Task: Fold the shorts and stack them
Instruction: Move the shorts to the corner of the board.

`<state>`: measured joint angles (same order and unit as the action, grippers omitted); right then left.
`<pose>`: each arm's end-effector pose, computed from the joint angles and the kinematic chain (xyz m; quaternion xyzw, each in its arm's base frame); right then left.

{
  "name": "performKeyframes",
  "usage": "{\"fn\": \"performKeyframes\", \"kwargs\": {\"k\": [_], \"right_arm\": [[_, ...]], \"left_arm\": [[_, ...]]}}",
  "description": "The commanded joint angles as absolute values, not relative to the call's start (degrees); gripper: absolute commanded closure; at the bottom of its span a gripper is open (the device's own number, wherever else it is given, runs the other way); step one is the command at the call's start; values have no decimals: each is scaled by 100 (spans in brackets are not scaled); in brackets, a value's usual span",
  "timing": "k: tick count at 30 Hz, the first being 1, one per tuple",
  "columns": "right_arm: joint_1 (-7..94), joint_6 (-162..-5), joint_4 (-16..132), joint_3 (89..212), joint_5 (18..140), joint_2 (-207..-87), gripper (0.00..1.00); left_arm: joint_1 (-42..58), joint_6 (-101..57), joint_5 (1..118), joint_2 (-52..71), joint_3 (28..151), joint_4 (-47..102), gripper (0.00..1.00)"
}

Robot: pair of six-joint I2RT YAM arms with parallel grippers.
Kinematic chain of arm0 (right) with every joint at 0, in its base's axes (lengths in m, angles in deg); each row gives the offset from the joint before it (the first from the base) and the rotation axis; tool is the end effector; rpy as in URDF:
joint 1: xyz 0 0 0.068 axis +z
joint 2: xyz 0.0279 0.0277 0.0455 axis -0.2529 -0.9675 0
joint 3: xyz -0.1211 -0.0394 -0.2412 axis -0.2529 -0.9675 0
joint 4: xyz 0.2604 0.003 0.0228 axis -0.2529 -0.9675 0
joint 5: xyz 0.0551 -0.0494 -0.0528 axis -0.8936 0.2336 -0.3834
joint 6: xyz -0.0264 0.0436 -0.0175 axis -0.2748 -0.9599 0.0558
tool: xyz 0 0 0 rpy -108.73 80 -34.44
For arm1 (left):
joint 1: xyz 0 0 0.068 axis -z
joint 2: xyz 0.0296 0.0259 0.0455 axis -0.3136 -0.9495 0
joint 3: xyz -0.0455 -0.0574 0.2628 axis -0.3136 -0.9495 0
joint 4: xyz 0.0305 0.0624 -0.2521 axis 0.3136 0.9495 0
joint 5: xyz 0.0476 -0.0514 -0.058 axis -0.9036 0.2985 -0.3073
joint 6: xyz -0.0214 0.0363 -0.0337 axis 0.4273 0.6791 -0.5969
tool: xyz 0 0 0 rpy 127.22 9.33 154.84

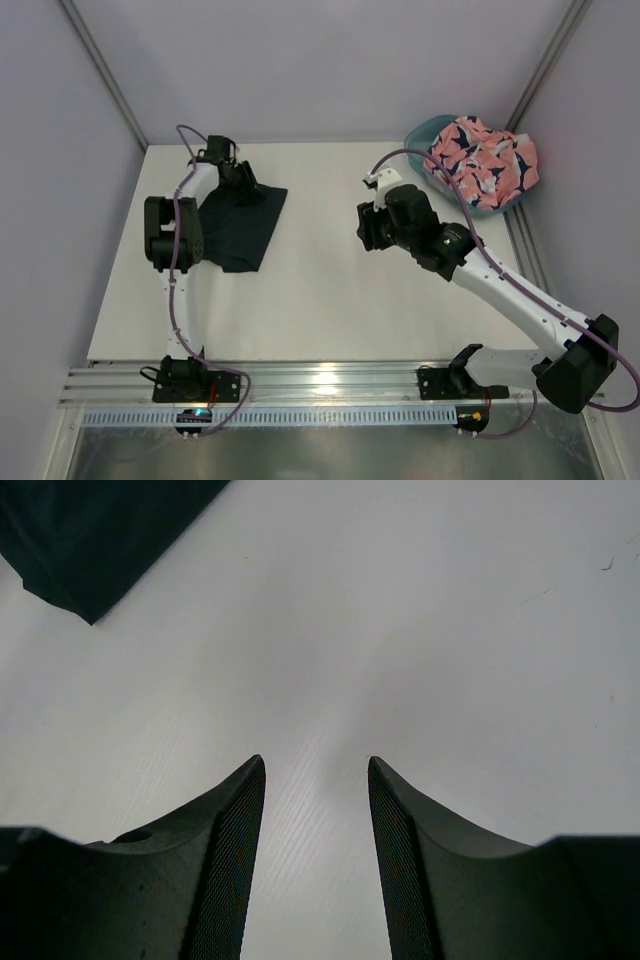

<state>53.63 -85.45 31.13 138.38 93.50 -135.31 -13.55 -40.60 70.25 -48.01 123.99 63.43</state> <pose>0.2107 0.1650 0.3367 -0.2026 0.8551 0.1422 0.4556 0.4972 -0.0527 0.1632 -0.1635 0.9384 -0.2296 0.1999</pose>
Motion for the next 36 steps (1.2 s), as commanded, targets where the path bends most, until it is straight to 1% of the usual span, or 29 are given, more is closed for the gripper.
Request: {"fn": "performKeyframes", "kwargs": {"k": [1,4,7,10,14,16,18,21,22,25,30,36], "right_arm": [[5367,-8499,3216,13921,9489,-13573,50],[5367,-8437,3155,14000,9463,-13696,50],[5367,-8384,3075,14053,9462,-13732,50],[5367,-8410,3084,13975,9454,-13565,50],[5367,-8533,3198,13790,9279,-13354,50],[5367,-8595,3163,13737,9173,-13336,50],[5367,-8674,3172,13632,9015,-13284,50],[5367,-8762,3513,13307,8979,-13011,50],[5367,-8771,3541,13254,8970,-12924,50],[5367,-8736,3585,13236,8830,-12932,50],[5367,-8657,3602,13315,8891,-12985,50],[5367,-8657,3655,13359,8829,-12923,50]], "left_arm": [[-1661,-3917,6934,-4723,12205,6239,56],[-1679,-3583,6979,-4363,11898,6204,54],[-1670,-3416,6777,-3880,11617,6282,53],[-1670,-3285,6365,-3363,11554,6519,51],[-1687,-3187,5207,-2913,11423,6897,51],[-1722,-3205,4907,-2816,11352,7029,52],[-1801,-3248,4564,-2842,11247,7153,53],[-2143,-3415,4413,-3105,11299,7293,58],[-2284,-3477,4369,-3210,11360,7363,63],[-2399,-3635,4298,-3614,11606,7566,68],[-2575,-3714,3833,-4124,11983,7864,71],[-2996,-3855,3279,-4345,12108,7918,71]]}}
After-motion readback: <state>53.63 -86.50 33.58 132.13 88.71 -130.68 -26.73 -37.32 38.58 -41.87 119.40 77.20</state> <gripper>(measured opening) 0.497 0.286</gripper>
